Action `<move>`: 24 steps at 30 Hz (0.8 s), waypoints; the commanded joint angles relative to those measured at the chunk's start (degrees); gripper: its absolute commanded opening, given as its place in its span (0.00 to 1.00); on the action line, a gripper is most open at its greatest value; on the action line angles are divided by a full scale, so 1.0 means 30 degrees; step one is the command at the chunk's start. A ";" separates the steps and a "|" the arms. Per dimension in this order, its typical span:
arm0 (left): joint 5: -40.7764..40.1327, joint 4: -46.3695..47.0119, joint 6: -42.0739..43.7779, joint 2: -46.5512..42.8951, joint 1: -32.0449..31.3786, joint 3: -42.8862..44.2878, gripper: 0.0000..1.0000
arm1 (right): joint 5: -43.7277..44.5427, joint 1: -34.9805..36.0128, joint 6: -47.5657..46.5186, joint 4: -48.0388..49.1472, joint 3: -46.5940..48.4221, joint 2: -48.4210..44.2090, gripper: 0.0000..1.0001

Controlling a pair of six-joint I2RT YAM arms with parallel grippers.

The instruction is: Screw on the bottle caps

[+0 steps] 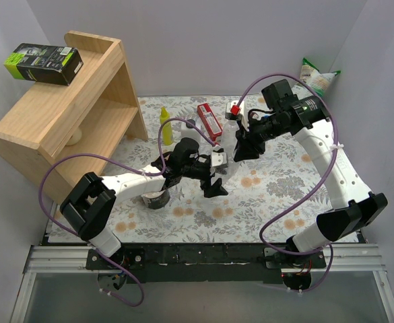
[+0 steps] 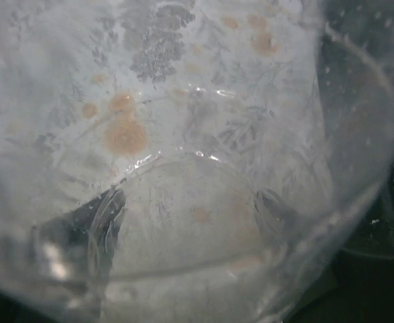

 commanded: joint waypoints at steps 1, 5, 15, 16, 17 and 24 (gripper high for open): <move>-0.0637 -0.0430 0.0767 -0.0860 0.0062 -0.0534 0.80 | -0.0067 0.0189 0.0127 -0.0026 0.0852 0.0003 0.22; -0.0552 -0.0284 0.0591 -0.0889 0.0062 -0.0595 0.79 | -0.0126 0.0451 0.0156 -0.0026 0.0736 0.0003 0.22; 0.0151 0.0507 -0.0170 -0.0831 0.0091 -0.0448 0.66 | -0.0009 0.0979 0.0361 -0.0026 0.0559 -0.0026 0.22; 0.0181 0.0507 -0.0200 -0.0831 0.0091 -0.0448 0.65 | -0.0009 0.0922 0.0361 -0.0026 0.0559 -0.0026 0.22; 0.0326 0.0449 -0.0200 -0.0802 0.0091 -0.0506 0.61 | -0.0038 0.0979 0.0419 -0.0026 0.0588 0.0003 0.22; 0.0562 0.1034 -0.1018 -0.0976 0.0266 -0.0944 0.42 | -0.0009 0.0950 0.0537 0.0003 0.0530 0.0149 0.24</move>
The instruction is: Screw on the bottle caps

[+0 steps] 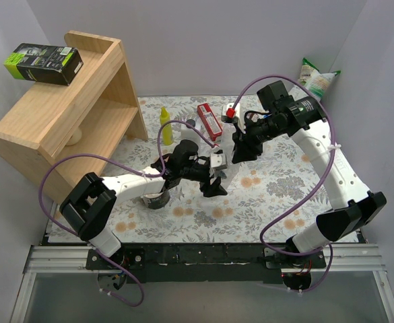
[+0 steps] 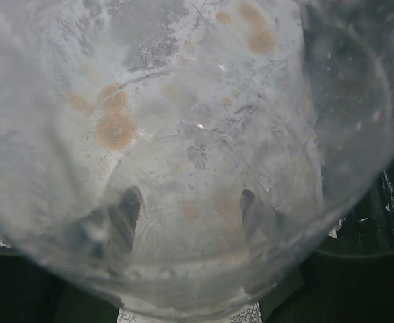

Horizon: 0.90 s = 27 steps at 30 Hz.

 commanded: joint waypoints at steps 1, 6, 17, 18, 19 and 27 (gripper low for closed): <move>0.0431 0.0888 -0.1004 -0.1086 0.0288 -0.0531 0.42 | -0.0585 0.0171 0.0384 0.0047 0.0435 0.0113 0.28; 0.0489 -0.0571 -0.1359 -0.2754 0.1662 -0.0795 0.34 | 0.0294 0.0142 0.1904 0.1216 0.4087 0.0929 0.64; -0.2633 -0.5608 -0.3790 -1.0342 0.7757 0.0925 0.00 | 0.2464 0.1076 0.3585 1.2206 0.1871 0.1808 0.54; -0.2819 -0.5991 -0.3849 -1.0548 0.8079 0.1513 0.00 | 0.2463 0.1659 0.3229 1.2176 0.1929 0.2682 0.46; -0.2792 -0.6314 -0.3995 -1.0840 0.8517 0.2012 0.00 | 0.2579 0.1926 0.2936 1.2205 0.1814 0.3097 0.36; -0.2266 -0.6610 -0.5549 -1.1341 1.3791 0.4388 0.00 | 0.3224 0.2866 0.3691 1.3288 0.0787 0.7578 0.01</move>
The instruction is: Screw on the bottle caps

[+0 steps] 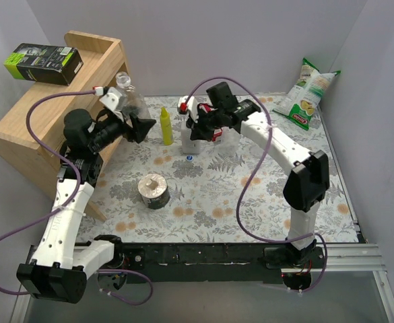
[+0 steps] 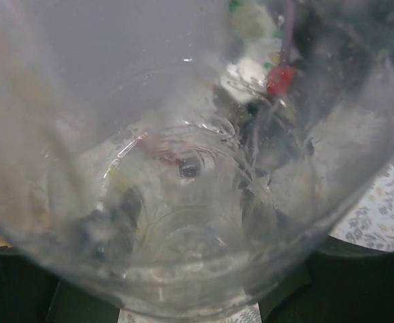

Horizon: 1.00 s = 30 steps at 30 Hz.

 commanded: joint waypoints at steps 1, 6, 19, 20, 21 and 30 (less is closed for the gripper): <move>-0.0079 -0.0789 -0.0945 -0.0289 0.1933 0.0835 0.00 | 0.0630 0.0025 0.0649 0.1202 -0.0080 0.1208 0.01; 0.0565 -0.0379 -0.0914 -0.0260 0.2638 0.0659 0.00 | 0.1684 0.0171 0.0415 0.1378 -0.0401 0.2290 0.01; 0.2118 0.1203 -0.2115 0.1291 0.2755 0.0688 0.00 | 0.4525 0.0933 -0.1255 0.2256 0.0008 0.5252 0.01; 0.2089 0.1261 -0.2174 0.1351 0.2726 0.0688 0.00 | 0.4674 0.0933 -0.1313 0.2373 0.0008 0.5369 0.01; 0.2147 0.1291 -0.2204 0.1381 0.2755 0.0659 0.00 | 0.4849 0.0933 -0.1546 0.2636 -0.0021 0.5544 0.01; 0.2586 0.1701 -0.2702 0.2112 0.2726 0.0659 0.00 | 0.6110 0.1021 -0.2749 0.3370 0.0623 0.6862 0.01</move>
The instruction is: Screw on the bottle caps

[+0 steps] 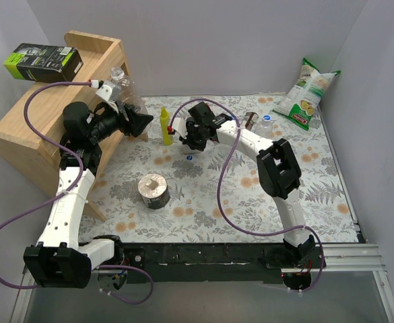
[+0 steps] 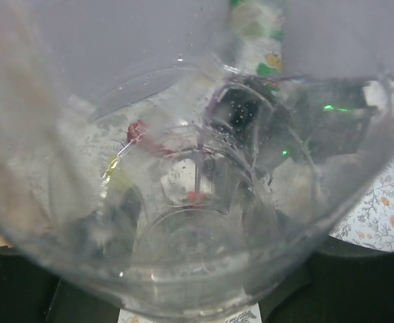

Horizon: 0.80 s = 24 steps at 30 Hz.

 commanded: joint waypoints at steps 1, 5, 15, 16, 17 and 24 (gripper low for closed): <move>0.0605 0.0616 -0.0414 0.0262 0.0103 0.0368 0.00 | 0.0981 0.0030 -0.0942 0.1294 0.0856 0.0882 0.01; 0.0606 0.0616 -0.0415 0.0321 0.0103 0.0339 0.00 | 0.1158 0.0030 -0.1031 0.1442 0.1089 0.1467 0.01; 0.0664 0.0821 -0.0385 0.0351 0.0103 -0.0130 0.00 | 0.0484 0.0030 -0.0972 0.0972 0.1032 0.1586 0.01; 0.0635 0.0879 -0.0415 0.0351 0.0103 -0.0101 0.00 | 0.0601 0.0030 -0.1030 0.1234 0.0887 0.1586 0.01; 0.0693 0.0909 -0.0473 0.0438 0.0103 -0.0101 0.00 | 0.0718 0.0059 -0.1089 0.1352 0.0827 0.1586 0.01; 0.0840 0.0939 -0.0532 0.0731 0.0132 0.0075 0.00 | 0.2563 0.0235 -0.2787 0.3460 -0.0168 0.1849 0.01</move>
